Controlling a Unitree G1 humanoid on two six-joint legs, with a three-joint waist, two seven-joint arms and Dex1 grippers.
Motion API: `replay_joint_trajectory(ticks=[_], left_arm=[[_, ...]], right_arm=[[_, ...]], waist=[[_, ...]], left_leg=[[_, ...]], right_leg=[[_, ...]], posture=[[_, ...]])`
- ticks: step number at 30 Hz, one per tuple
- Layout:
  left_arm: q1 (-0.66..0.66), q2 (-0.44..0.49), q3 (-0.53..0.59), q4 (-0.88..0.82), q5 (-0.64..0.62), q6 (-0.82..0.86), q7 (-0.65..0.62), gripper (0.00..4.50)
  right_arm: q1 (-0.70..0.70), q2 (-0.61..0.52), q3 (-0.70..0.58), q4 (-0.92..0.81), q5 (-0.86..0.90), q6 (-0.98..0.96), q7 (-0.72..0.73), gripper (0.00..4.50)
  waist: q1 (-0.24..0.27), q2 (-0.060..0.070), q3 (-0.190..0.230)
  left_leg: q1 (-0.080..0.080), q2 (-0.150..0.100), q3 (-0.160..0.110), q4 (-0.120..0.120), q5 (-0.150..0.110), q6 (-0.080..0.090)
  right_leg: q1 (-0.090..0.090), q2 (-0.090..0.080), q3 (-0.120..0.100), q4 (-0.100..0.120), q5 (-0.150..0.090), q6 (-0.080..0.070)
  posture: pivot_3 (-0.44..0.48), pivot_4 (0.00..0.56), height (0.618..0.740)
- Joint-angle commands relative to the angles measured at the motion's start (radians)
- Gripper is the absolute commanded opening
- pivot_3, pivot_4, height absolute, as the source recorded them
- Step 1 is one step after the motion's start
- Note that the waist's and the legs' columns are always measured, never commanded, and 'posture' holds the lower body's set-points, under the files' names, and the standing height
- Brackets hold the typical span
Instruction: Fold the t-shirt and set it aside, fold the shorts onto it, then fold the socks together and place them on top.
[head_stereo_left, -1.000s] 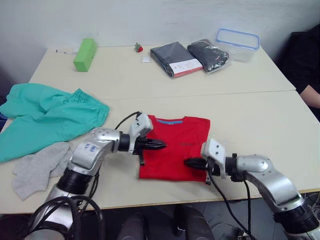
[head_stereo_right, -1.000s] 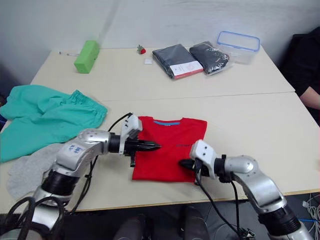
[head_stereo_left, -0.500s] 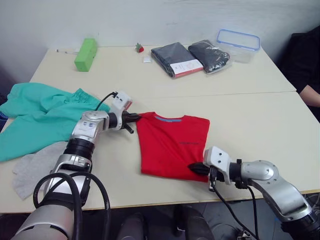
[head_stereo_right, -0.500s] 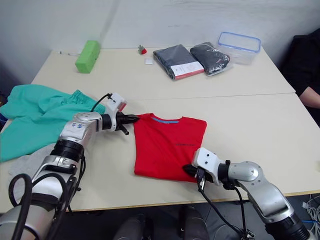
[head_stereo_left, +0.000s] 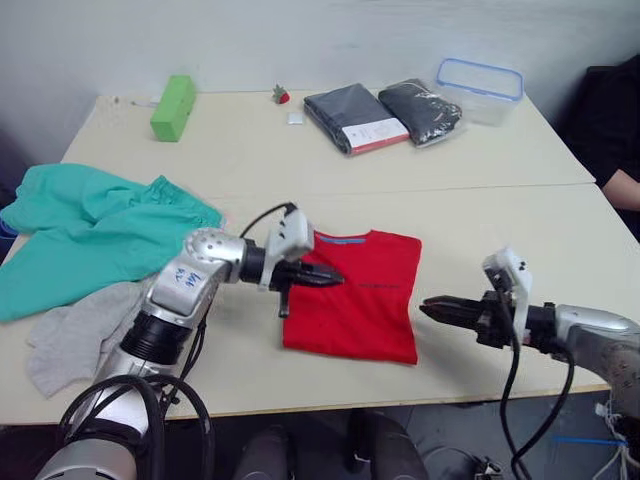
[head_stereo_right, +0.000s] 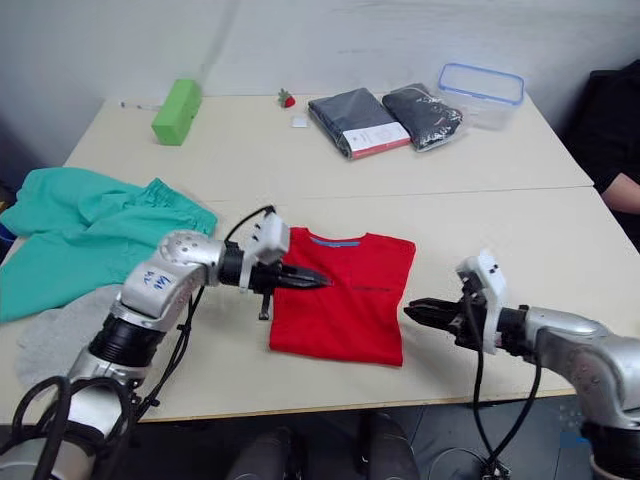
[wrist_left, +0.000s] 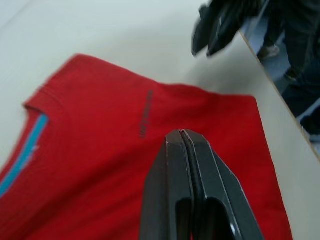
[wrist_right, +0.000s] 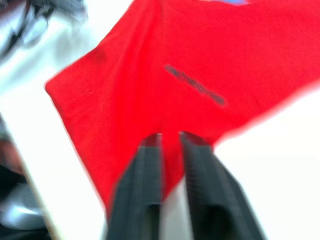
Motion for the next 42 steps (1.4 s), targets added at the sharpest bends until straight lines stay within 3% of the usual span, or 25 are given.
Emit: replay_joint_trajectory(ticks=[1,4,8,10,13,18,24,26,27,30,38,41,42], left_arm=[[0.006,-0.005,-0.023,0.023,0.057,-0.096,0.003,0.0],[0.014,-0.01,0.011,-0.009,0.023,-0.087,-0.003,0.0],[0.024,0.002,0.053,-0.034,0.008,-0.088,-0.002,0.0],[0.026,0.008,0.067,-0.043,0.006,-0.084,0.003,0.0],[0.03,0.013,0.104,-0.069,-0.03,-0.055,0.002,0.57],[0.04,0.029,0.138,-0.113,-0.039,-0.035,0.02,2.09],[0.055,0.05,0.163,-0.143,-0.046,-0.02,0.036,3.99],[0.064,0.063,0.179,-0.163,-0.061,-0.006,0.038,4.47],[0.068,0.068,0.185,-0.171,-0.066,-0.002,0.038,4.47],[0.075,0.082,0.203,-0.191,-0.082,0.014,0.039,4.5],[0.088,0.092,0.224,-0.217,-0.115,0.038,0.049,4.5],[0.083,0.083,0.216,-0.217,-0.118,0.038,0.051,4.5],[0.08,0.079,0.213,-0.217,-0.12,0.038,0.05,4.5]], right_arm=[[-0.077,0.017,-0.043,0.119,0.082,0.158,-0.053,2.25],[-0.183,0.078,-0.061,0.284,0.085,0.252,-0.12,3.31],[-0.27,0.151,-0.029,0.38,0.07,0.318,-0.157,4.47],[-0.292,0.179,0.002,0.397,0.055,0.332,-0.168,4.47],[-0.321,0.228,0.091,0.438,0.007,0.333,-0.186,4.5],[-0.364,0.294,0.204,0.483,-0.044,0.295,-0.162,4.5],[-0.415,0.346,0.254,0.578,-0.103,0.227,-0.137,4.5],[-0.434,0.368,0.254,0.628,-0.127,0.197,-0.135,4.5],[-0.441,0.377,0.252,0.648,-0.134,0.186,-0.135,4.5],[-0.453,0.389,0.258,0.672,-0.153,0.161,-0.13,3.87],[-0.447,0.361,0.243,0.619,-0.153,0.146,-0.083,1.0],[-0.44,0.316,0.224,0.592,-0.157,0.135,-0.064,0.13],[-0.433,0.292,0.22,0.575,-0.159,0.13,-0.055,0.05]], waist=[[-0.001,0.0,0.0],[-0.001,0.0,0.0],[0.0,0.001,0.0],[-0.001,0.002,0.0],[-0.004,0.001,0.0],[-0.032,-0.002,-0.002],[-0.063,-0.002,-0.003],[-0.065,-0.003,-0.003],[-0.07,-0.003,-0.004],[-0.071,-0.004,-0.004],[-0.066,-0.005,-0.004],[-0.057,-0.005,-0.005],[-0.052,-0.005,-0.005]], left_leg=[[0.0,0.0,0.0,0.0,0.0,0.0],[0.0,0.0,0.001,0.0,0.0,0.0],[0.0,0.001,0.001,0.0,0.0,0.0],[-0.001,0.0,0.001,-0.001,0.0,0.0],[-0.001,0.0,0.001,0.0,0.0,0.0],[0.001,0.002,0.001,-0.001,0.0,-0.001],[0.003,0.005,0.003,-0.003,0.0,-0.005],[0.004,0.005,0.003,-0.003,0.0,-0.006],[0.005,0.005,0.003,-0.003,0.0,-0.006],[0.007,0.006,0.003,-0.003,0.0,-0.007],[0.007,0.007,0.003,-0.004,-0.001,-0.01],[0.007,0.007,0.003,-0.003,-0.001,-0.009],[0.007,0.007,0.003,-0.002,-0.001,-0.009]], right_leg=[[0.0,0.0,0.0,0.0,0.0,0.0],[-0.001,-0.001,0.0,0.0,0.0,0.0],[-0.001,-0.001,0.0,0.001,0.0,0.0],[-0.001,0.0,0.0,0.001,0.0,0.0],[-0.001,0.001,0.0,0.001,0.0,0.0],[0.0,0.001,0.001,0.001,0.0,0.0],[0.0,0.003,0.002,0.003,-0.001,-0.002],[0.0,0.003,0.002,0.005,-0.002,-0.004],[0.0,0.003,0.003,0.006,-0.002,-0.004],[0.0,0.003,0.003,0.008,-0.003,-0.006],[0.0,0.003,0.002,0.009,-0.005,-0.009],[0.0,0.003,0.002,0.009,-0.005,-0.009],[0.0,0.003,0.002,0.009,-0.005,-0.009]], posture=[[0.0,0.15,0.74],[0.0,0.15,0.74],[0.0,0.15,0.74],[0.0,0.15,0.74],[0.0,0.15,0.74],[0.0,0.15,0.74],[0.0,0.15,0.74],[0.0,0.15,0.74],[0.0,0.15,0.74],[0.0,0.15,0.74],[0.0,0.15,0.74],[0.0,0.15,0.74],[0.0,0.15,0.74]])
